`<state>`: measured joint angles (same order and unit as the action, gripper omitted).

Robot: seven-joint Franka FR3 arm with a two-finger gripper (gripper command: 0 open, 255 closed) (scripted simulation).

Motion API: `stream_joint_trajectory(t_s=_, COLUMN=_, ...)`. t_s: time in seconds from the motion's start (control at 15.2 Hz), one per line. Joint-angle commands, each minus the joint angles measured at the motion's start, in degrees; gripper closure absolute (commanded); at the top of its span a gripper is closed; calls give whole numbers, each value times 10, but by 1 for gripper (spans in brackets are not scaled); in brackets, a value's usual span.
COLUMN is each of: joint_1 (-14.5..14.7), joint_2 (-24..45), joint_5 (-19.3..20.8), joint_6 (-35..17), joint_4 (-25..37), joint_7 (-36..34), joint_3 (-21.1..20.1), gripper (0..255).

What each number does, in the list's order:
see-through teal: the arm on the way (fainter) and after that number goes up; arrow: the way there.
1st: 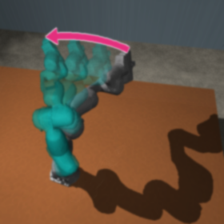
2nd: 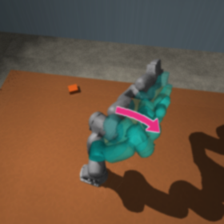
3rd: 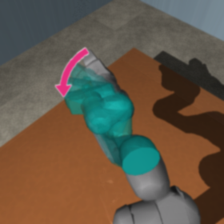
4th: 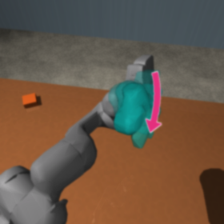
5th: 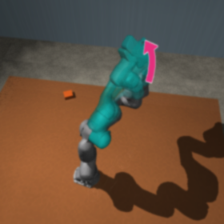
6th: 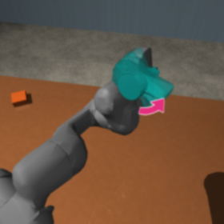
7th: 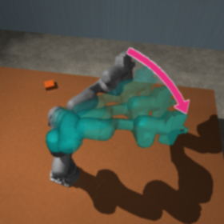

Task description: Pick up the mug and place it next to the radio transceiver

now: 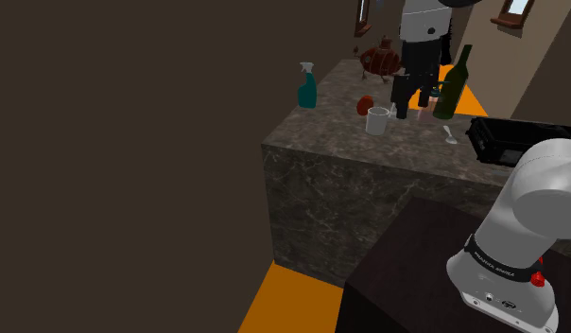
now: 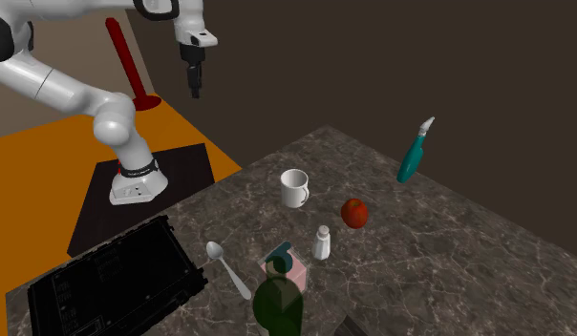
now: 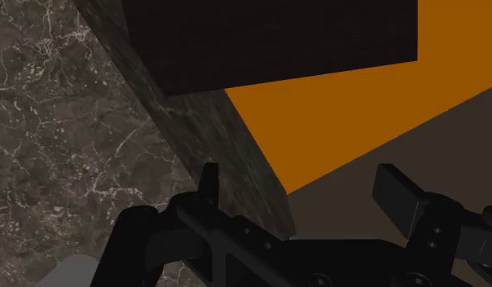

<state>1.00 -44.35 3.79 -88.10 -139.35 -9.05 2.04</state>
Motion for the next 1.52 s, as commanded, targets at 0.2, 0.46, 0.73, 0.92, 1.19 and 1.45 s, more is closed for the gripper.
stream_joint_trajectory(t_s=0.2, joint_1=-12, joint_2=43, joint_5=21, joint_6=-41, joint_4=5, joint_7=24, joint_3=27, gripper=0)
stream_joint_trajectory(t_s=0.46, joint_1=-26, joint_2=108, joint_5=42, joint_6=-95, joint_4=22, joint_7=54, joint_3=62, gripper=0)
stream_joint_trajectory(t_s=0.73, joint_1=-37, joint_2=179, joint_5=54, joint_6=-143, joint_4=51, joint_7=84, joint_3=95, gripper=0)
stream_joint_trajectory(t_s=0.92, joint_1=-44, joint_2=236, joint_5=57, joint_6=-176, joint_4=80, joint_7=108, joint_3=119, gripper=0)
stream_joint_trajectory(t_s=1.19, joint_1=-52, joint_2=315, joint_5=50, joint_6=-213, joint_4=127, joint_7=142, joint_3=149, gripper=0)
stream_joint_trajectory(t_s=1.45, joint_1=-62, joint_2=398, joint_5=31, joint_6=-242, joint_4=185, joint_7=180, joint_3=173, gripper=0)
